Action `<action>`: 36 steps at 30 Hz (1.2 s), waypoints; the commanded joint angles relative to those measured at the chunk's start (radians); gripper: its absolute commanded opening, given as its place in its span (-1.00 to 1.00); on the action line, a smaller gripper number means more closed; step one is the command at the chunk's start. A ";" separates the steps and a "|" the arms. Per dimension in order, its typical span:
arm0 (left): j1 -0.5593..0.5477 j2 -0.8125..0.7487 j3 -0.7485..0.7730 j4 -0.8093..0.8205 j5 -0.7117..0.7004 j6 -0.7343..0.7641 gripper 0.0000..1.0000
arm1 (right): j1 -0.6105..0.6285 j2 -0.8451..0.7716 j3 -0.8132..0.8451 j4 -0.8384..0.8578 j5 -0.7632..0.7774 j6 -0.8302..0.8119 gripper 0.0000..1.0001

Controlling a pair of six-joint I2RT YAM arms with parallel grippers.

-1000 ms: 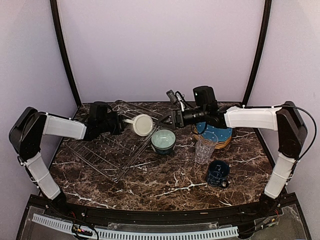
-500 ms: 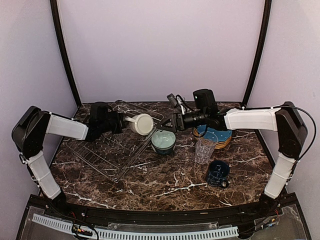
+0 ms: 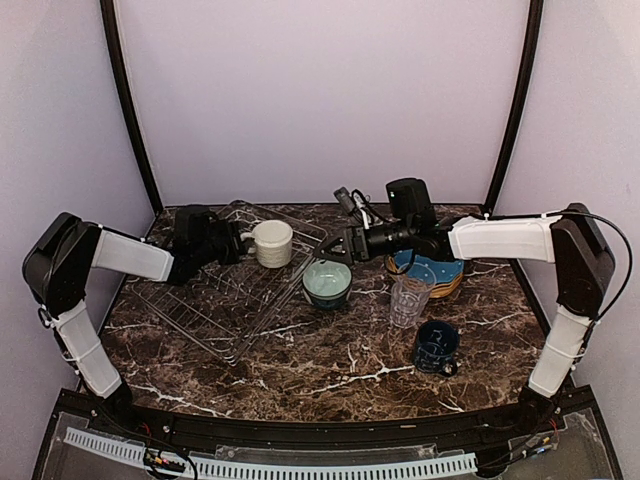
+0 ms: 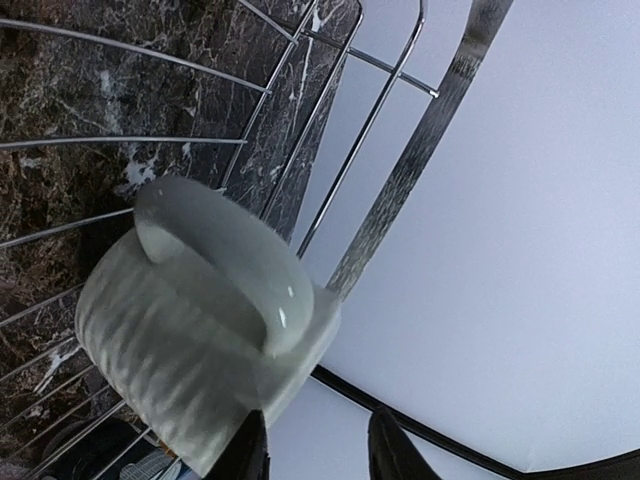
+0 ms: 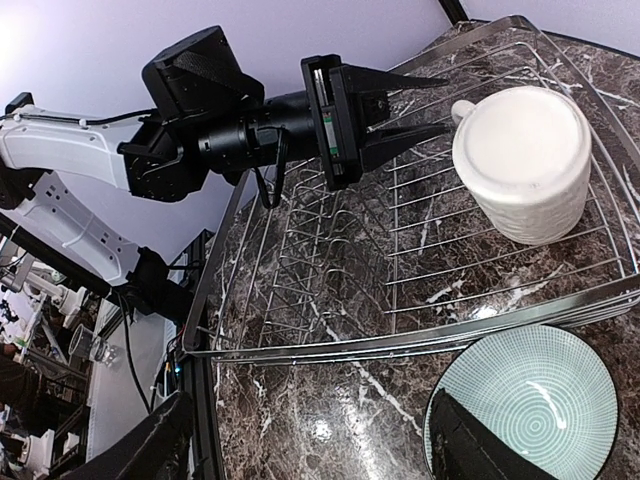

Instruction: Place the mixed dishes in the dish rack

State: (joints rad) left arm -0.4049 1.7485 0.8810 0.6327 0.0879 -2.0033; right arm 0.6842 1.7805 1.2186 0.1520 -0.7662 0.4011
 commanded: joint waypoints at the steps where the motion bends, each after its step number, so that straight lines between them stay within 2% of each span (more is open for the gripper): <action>1: 0.012 -0.027 -0.047 0.016 -0.011 -0.279 -0.32 | 0.001 -0.010 -0.011 0.015 -0.007 0.002 0.56; 7: 0.024 -0.074 -0.065 -0.007 0.005 -0.231 -0.23 | 0.003 -0.006 -0.011 0.017 -0.006 0.004 0.55; 11: 0.033 -0.134 -0.062 -0.047 0.031 -0.137 -0.11 | 0.003 -0.021 -0.008 -0.013 0.020 -0.011 0.56; 15: 0.055 -0.198 0.001 -0.174 0.087 0.092 0.07 | 0.003 -0.063 0.014 -0.131 0.096 -0.064 0.58; 16: 0.060 -0.209 0.033 -0.235 0.095 0.189 0.16 | 0.003 -0.076 0.025 -0.184 0.134 -0.085 0.58; 20: 0.070 -0.275 0.138 -0.432 0.130 0.513 0.38 | 0.003 -0.160 0.094 -0.503 0.321 -0.167 0.60; 22: 0.072 -0.305 0.188 -0.523 0.139 0.676 0.43 | 0.004 -0.212 0.106 -0.625 0.413 -0.173 0.60; 26: 0.072 -0.355 0.258 -0.684 0.136 0.968 0.47 | 0.010 -0.304 0.106 -0.856 0.550 -0.136 0.61; 29: 0.071 -0.402 0.264 -0.764 0.134 1.132 0.53 | 0.042 -0.394 0.070 -0.975 0.603 -0.078 0.59; 31: 0.071 -0.431 0.253 -0.787 0.131 1.259 0.91 | 0.082 -0.446 0.047 -1.039 0.617 -0.033 0.58; 36: 0.071 -0.478 0.236 -0.869 0.066 1.427 0.98 | 0.176 -0.494 -0.019 -1.198 0.674 0.077 0.51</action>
State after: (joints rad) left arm -0.3359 1.3151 1.1358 -0.0998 0.2050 -0.8238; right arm 0.8055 1.2995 1.2625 -0.8459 -0.1757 0.3729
